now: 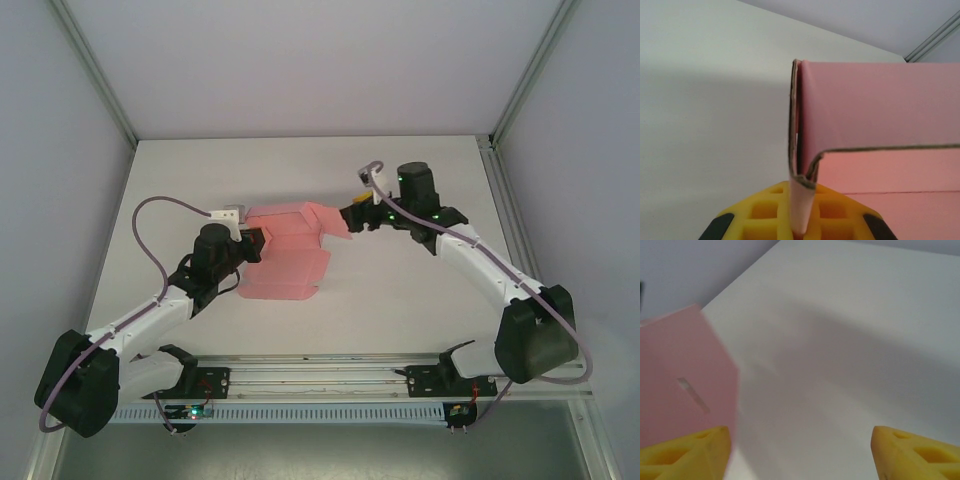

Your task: Assemble paper box

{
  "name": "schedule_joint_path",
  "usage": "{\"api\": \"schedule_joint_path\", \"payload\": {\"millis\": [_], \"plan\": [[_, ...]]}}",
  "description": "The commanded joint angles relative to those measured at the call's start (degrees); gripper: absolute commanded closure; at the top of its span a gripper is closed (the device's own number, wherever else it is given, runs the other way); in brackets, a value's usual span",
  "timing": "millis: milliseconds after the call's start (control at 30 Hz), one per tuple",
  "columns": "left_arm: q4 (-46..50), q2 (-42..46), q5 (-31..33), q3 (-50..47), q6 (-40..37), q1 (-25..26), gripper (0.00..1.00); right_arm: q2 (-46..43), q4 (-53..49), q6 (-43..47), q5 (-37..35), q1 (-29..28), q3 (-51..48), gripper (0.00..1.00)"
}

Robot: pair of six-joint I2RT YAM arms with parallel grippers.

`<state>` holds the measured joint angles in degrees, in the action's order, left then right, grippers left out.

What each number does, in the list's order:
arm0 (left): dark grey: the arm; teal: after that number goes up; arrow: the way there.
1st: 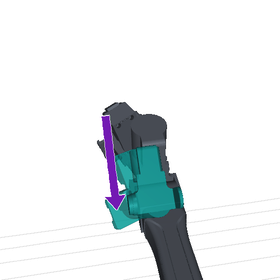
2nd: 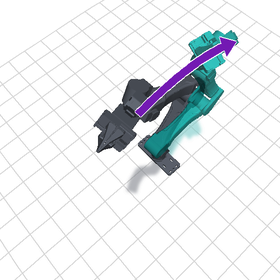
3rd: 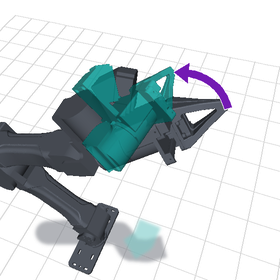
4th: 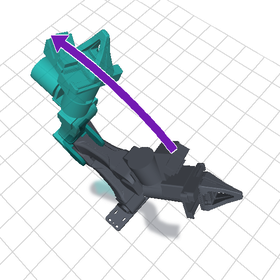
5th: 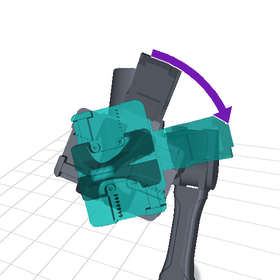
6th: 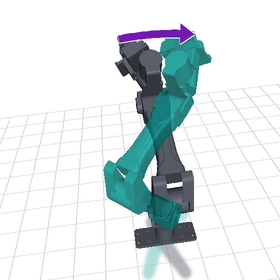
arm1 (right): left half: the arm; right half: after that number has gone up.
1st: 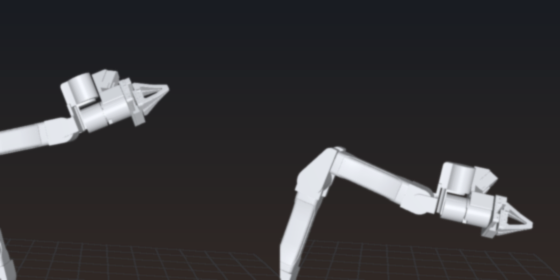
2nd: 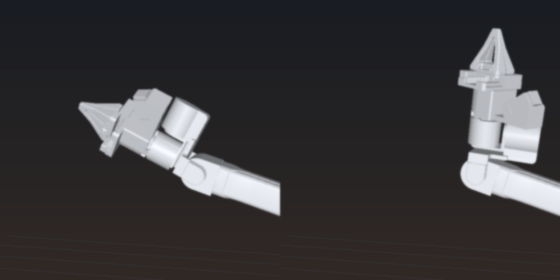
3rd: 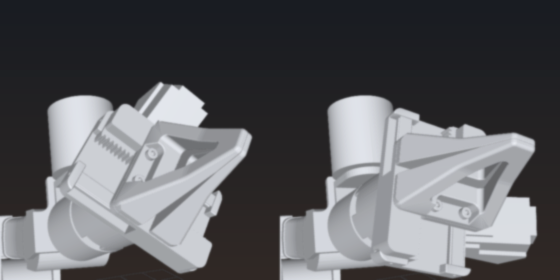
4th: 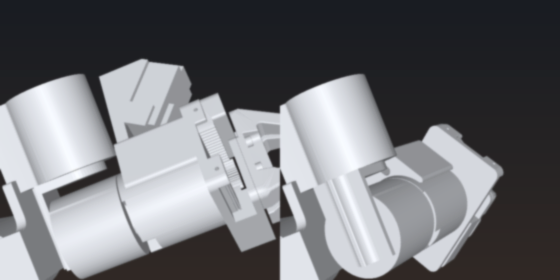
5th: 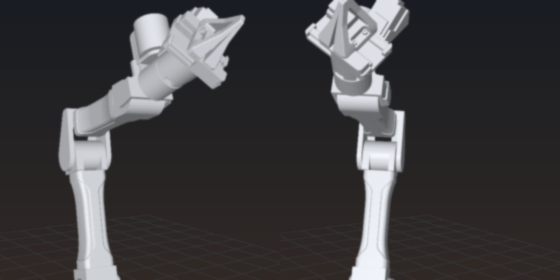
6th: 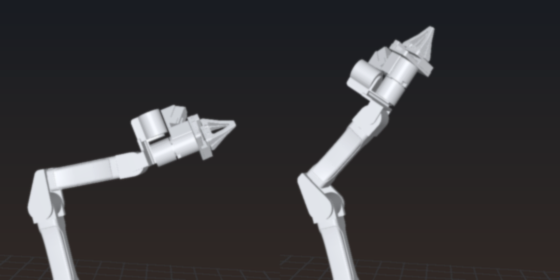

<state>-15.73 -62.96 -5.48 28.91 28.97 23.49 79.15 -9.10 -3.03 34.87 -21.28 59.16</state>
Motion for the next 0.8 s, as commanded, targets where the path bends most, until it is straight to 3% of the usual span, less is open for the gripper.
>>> {"api": "schedule_joint_path", "payload": {"millis": [0, 233, 633, 767], "plan": [[-0.24, 0.23, 2.68, 2.55, 0.55, -0.63, 1.0, -1.53, -5.51, 6.43, 2.68, -2.46, 1.8, 0.27], [0.17, -1.72, 3.0, 3.93, 0.59, -0.68, 1.0, -4.1, -6.02, 7.94, -1.15, -7.9, 0.0, 0.39], [0.56, -3.45, 1.01, 4.67, 0.49, -0.65, 1.0, 0.68, -2.18, 9.97, -9.04, -15.57, 3.29, 0.4], [0.56, -2.55, 0.25, 4.37, -0.13, -0.64, 1.0, 1.96, 1.88, 9.64, -19.11, -18.1, 2.42, 0.41]]}}
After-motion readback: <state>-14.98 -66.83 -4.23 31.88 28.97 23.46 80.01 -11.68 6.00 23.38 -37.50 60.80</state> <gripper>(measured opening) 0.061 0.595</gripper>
